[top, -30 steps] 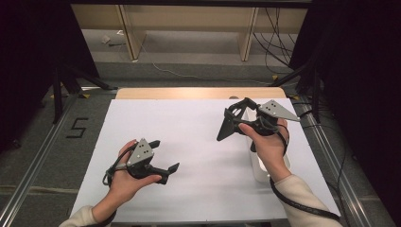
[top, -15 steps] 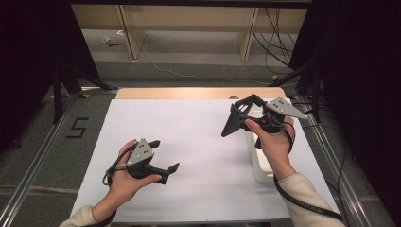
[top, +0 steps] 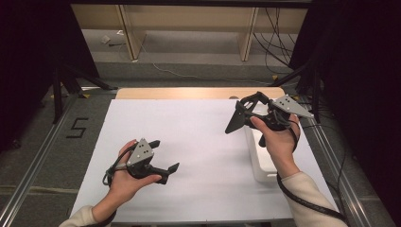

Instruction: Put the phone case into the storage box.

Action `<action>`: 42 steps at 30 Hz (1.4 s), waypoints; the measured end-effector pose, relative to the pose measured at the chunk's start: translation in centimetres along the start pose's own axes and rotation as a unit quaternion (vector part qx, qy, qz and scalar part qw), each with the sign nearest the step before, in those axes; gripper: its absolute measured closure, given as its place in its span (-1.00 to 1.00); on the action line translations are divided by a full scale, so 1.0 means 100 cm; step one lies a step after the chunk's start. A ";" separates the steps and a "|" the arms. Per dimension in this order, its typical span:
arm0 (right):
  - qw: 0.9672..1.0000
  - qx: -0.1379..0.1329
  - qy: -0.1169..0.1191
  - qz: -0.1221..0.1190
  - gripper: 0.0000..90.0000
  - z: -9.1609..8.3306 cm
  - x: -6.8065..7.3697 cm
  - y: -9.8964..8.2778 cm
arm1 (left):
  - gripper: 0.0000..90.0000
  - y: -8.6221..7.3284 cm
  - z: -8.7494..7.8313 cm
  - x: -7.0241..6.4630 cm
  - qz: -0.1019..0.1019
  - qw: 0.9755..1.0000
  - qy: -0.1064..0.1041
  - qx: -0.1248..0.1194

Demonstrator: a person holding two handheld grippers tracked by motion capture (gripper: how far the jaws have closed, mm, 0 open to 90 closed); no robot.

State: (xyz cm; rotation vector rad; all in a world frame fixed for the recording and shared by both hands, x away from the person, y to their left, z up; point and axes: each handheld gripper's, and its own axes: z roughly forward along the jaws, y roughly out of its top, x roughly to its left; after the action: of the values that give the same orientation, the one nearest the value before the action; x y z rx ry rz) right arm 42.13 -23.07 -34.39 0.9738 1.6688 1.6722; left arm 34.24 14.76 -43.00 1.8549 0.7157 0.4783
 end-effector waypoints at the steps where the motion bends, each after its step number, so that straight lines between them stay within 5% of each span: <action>1: 1.000 -0.002 -0.002 0.001 -0.66 0.000 -0.001 0.000 | -1.00 0.000 0.000 0.000 0.001 1.000 0.000 0.001; 42: 0.999 -0.020 -0.030 0.003 -0.66 -0.011 -0.017 0.010 | -1.00 0.000 0.000 0.001 -0.001 1.000 0.001 -0.003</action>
State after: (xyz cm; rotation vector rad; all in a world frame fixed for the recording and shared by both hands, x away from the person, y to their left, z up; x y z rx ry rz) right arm 42.34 -25.14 -33.49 1.0002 1.5879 1.6570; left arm 34.30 14.82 -42.99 1.8491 0.7165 0.4804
